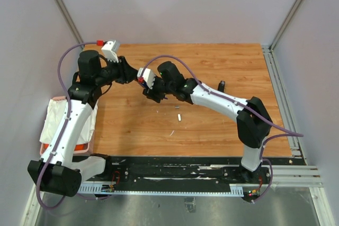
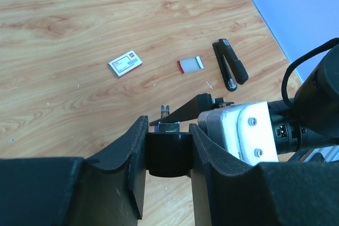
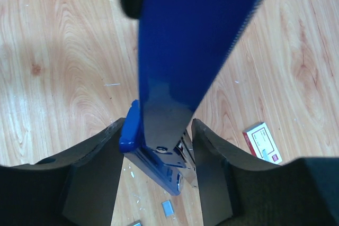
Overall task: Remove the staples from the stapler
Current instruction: Unload the staple at the center of the board.
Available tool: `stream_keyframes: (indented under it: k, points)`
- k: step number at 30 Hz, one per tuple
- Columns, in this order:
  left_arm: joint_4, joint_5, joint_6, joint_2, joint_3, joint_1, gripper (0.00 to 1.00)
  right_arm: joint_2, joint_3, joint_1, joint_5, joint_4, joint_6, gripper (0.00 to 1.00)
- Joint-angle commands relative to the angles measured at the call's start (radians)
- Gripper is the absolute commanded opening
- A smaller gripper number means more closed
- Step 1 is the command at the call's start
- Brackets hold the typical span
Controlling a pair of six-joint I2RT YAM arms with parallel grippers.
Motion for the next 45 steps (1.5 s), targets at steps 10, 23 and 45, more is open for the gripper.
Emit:
stream_keyframes:
  k: [10,23,45]
  points:
    - [0.125,0.078,-0.061,-0.044,-0.031,0.003,0.00,0.005,0.016,0.020,0.110,0.004,0.105,0.32]
    - [0.072,0.028,0.023,-0.094,0.010,0.048,0.99,-0.018,0.017,-0.094,-0.207,0.028,0.437,0.14]
    - [-0.193,0.063,0.441,-0.115,-0.020,0.080,0.98,0.245,-0.156,-0.277,-0.536,0.458,0.914,0.13]
